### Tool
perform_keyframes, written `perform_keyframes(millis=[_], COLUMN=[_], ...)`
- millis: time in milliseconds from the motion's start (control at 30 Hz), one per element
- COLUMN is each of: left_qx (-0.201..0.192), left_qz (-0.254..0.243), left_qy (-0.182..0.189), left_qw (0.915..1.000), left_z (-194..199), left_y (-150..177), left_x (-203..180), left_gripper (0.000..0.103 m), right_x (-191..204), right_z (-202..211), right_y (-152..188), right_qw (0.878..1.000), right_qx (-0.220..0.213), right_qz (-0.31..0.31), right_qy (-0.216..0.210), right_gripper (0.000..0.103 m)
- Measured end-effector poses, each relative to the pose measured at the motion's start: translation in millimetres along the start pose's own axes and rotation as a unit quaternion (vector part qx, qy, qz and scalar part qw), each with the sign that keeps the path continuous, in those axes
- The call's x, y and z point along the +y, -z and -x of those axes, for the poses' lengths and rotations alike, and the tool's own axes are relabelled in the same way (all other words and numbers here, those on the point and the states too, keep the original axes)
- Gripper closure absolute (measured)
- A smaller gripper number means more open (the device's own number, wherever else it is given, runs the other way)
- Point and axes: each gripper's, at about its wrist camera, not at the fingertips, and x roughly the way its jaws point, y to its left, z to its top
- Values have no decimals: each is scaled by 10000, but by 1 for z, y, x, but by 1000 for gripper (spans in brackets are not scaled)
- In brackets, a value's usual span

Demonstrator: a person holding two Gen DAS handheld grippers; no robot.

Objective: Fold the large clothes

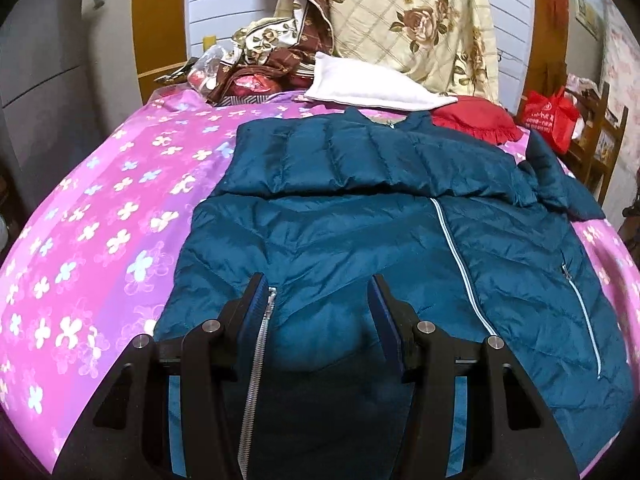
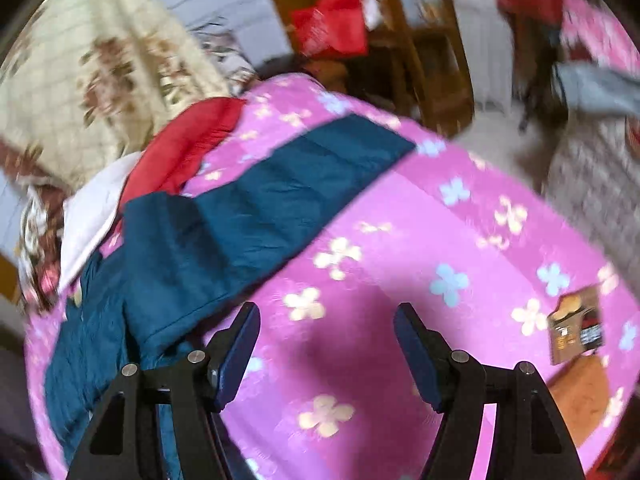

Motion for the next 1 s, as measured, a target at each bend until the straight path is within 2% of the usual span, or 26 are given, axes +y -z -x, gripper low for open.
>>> perform_keyframes(millis=[67, 167, 333, 567, 833, 867, 900, 933, 967, 1000], left_qx=[44, 109, 216, 351, 366, 405, 441, 490, 526, 552], left_qz=[-22, -30, -55, -35, -52, -60, -66, -75, -83, -95], left_qy=[18, 40, 109, 178, 161, 142, 130, 118, 109, 98], left_qw=[10000, 9999, 9997, 9992, 9992, 9991, 9989, 9987, 9985, 9984], left_z=[-4, -10, -18, -27, -33, -36, -38, -41, -43, -45], left_y=[0, -1, -2, -1, 1, 2, 3, 4, 5, 6], left_x=[-2, -5, -7, -6, -6, -7, -7, -8, -8, -9], left_gripper=[52, 52, 52, 52, 52, 52, 52, 52, 52, 52], right_x=[-26, -43, -52, -32, -6, -2, 2, 8, 12, 15], right_z=[-17, -39, -71, -118, -142, -144, -147, -151, -153, -155], right_y=[-9, -18, -40, -58, -75, -77, -78, -80, -81, -83], right_qw=[9991, 9953, 9895, 9897, 9933, 9940, 9948, 9960, 9967, 9970], right_qx=[113, 184, 123, 235, -86, -140, -161, -125, -91, -5], right_qz=[-402, -885, -1338, -1333, -1116, -1053, -990, -881, -781, -662], right_qy=[-109, -335, -529, -477, -302, -241, -167, -13, 188, 397], right_gripper=[35, 35, 38, 39, 39, 44, 60, 67, 83, 93])
